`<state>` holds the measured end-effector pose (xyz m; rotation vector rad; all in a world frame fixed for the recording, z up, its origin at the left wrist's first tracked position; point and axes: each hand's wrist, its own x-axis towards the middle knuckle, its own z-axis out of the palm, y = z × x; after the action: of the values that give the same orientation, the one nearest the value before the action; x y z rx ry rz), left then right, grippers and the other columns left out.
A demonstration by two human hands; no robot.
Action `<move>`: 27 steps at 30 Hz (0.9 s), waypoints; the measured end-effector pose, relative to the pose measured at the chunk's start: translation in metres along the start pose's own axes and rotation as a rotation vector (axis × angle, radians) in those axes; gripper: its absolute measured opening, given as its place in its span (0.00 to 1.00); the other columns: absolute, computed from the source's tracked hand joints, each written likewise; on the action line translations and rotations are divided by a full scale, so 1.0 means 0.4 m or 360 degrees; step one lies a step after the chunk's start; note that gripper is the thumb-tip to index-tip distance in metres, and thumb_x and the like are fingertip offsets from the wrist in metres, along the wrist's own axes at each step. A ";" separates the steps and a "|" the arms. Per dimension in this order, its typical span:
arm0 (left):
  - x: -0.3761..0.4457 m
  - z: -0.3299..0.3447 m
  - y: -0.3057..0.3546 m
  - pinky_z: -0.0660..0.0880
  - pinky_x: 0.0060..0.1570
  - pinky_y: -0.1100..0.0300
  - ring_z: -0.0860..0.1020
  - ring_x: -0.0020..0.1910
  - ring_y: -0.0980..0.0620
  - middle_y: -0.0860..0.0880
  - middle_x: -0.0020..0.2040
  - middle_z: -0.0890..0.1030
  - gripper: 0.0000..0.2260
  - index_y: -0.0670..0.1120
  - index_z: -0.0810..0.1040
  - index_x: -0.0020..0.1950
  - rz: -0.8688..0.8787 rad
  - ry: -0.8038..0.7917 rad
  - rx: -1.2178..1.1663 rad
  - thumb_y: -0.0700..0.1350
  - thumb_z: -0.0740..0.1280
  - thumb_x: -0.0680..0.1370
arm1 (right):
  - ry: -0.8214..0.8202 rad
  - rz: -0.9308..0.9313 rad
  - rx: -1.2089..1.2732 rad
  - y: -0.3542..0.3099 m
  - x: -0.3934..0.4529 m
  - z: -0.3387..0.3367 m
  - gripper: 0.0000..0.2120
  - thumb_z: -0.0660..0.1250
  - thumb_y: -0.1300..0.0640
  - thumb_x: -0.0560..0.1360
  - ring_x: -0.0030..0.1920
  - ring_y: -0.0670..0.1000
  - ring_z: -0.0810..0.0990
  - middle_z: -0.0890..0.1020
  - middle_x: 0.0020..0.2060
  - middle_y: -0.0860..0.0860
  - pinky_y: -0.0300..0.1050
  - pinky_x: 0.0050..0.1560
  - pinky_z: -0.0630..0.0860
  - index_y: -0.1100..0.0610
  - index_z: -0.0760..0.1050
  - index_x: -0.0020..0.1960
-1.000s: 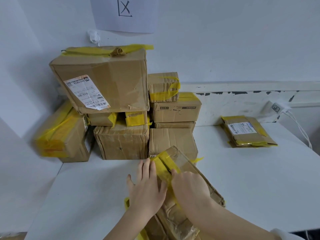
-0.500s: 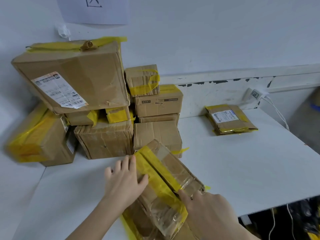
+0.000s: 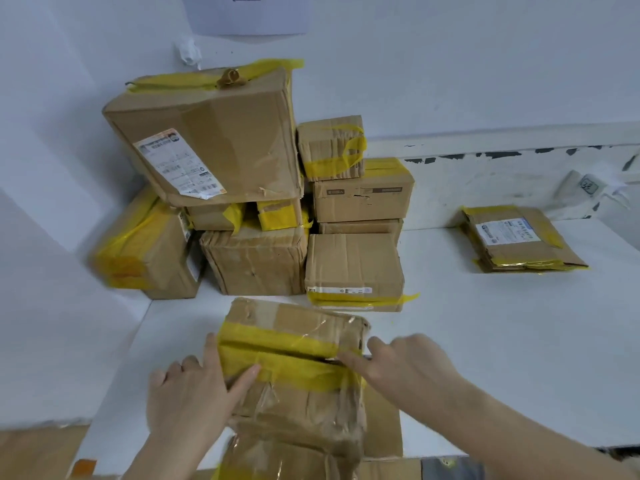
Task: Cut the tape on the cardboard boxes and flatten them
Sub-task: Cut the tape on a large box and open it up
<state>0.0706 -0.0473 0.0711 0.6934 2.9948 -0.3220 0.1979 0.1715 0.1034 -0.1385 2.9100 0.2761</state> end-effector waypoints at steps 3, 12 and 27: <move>0.015 -0.012 -0.008 0.64 0.45 0.50 0.73 0.58 0.44 0.41 0.62 0.73 0.44 0.48 0.45 0.78 -0.0029 0.0196 -0.0017 0.70 0.25 0.68 | 0.0210 -0.0252 -0.0126 0.023 0.082 -0.011 0.32 0.55 0.72 0.77 0.42 0.58 0.80 0.78 0.48 0.57 0.42 0.25 0.55 0.50 0.53 0.76; 0.101 0.042 -0.021 0.41 0.72 0.46 0.26 0.69 0.62 0.67 0.69 0.27 0.33 0.61 0.29 0.68 0.0696 -0.0195 -0.0276 0.73 0.30 0.67 | 0.0200 -0.0433 -0.0033 0.127 0.111 0.048 0.39 0.53 0.73 0.75 0.43 0.59 0.78 0.72 0.52 0.56 0.45 0.26 0.61 0.45 0.46 0.77; 0.013 0.005 0.161 0.53 0.73 0.54 0.30 0.73 0.54 0.57 0.66 0.22 0.36 0.58 0.28 0.69 0.0087 -0.0325 -0.0231 0.61 0.24 0.60 | 0.0375 0.0731 0.1315 0.176 0.045 0.161 0.18 0.51 0.51 0.82 0.48 0.54 0.79 0.78 0.44 0.49 0.44 0.42 0.72 0.34 0.64 0.68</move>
<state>0.0943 0.0110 0.0563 0.6819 2.7679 -0.1592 0.1857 0.2516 0.0502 0.6635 2.9685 -0.9263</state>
